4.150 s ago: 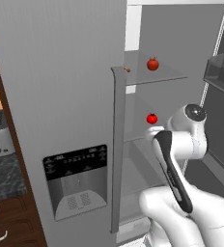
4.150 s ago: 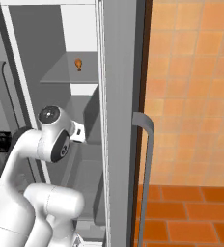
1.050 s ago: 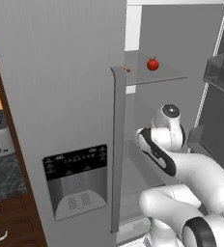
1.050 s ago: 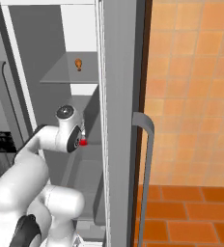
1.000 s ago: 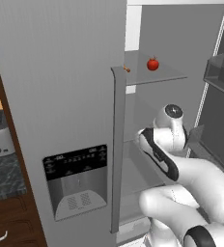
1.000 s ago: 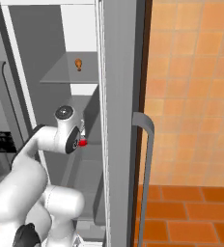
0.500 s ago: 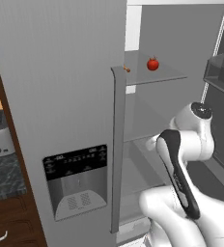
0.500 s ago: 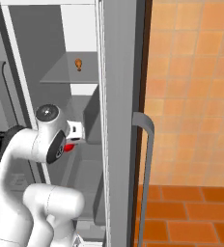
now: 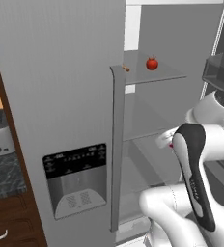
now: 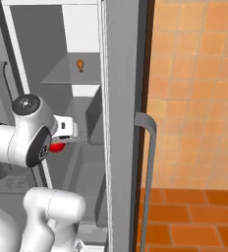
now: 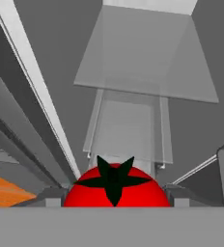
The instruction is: Place one tomato and one chicken drumstick in each tupperware on the nearby counter, to pack two identical lunches.
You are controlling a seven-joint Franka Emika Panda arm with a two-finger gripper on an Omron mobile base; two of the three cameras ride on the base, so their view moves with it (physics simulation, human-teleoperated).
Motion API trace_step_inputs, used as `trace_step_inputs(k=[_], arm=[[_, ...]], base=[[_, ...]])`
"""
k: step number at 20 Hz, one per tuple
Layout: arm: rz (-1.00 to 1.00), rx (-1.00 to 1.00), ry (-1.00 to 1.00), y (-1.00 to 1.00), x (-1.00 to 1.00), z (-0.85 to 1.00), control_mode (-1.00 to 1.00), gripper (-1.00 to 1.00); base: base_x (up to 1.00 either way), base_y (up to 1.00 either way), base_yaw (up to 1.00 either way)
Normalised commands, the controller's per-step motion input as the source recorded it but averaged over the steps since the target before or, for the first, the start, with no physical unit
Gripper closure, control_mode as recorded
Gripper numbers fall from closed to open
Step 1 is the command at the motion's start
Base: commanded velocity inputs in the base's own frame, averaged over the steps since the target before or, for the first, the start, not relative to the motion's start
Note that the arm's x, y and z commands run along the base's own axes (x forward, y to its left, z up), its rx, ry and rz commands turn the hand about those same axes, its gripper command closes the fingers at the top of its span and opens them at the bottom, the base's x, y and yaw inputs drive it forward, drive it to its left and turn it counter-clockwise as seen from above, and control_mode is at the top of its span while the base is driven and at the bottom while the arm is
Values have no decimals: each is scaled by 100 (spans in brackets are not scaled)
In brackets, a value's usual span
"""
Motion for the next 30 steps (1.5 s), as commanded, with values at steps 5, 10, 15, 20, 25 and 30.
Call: trace_step_inputs(k=[5,10,15,20,25,30], arm=[[0,0,0,0,0,0,100,100],[0,0,0,0,0,0,100,100],[0,0,0,0,0,0,100,100],[0,0,0,0,0,0,100,100],[0,0,0,0,0,0,100,100],[0,0,0,0,0,0,100,100]], base=[[-100,31,4],[-33,100,7],[0,100,0],[2,100,0],[25,100,0],[47,100,0]])
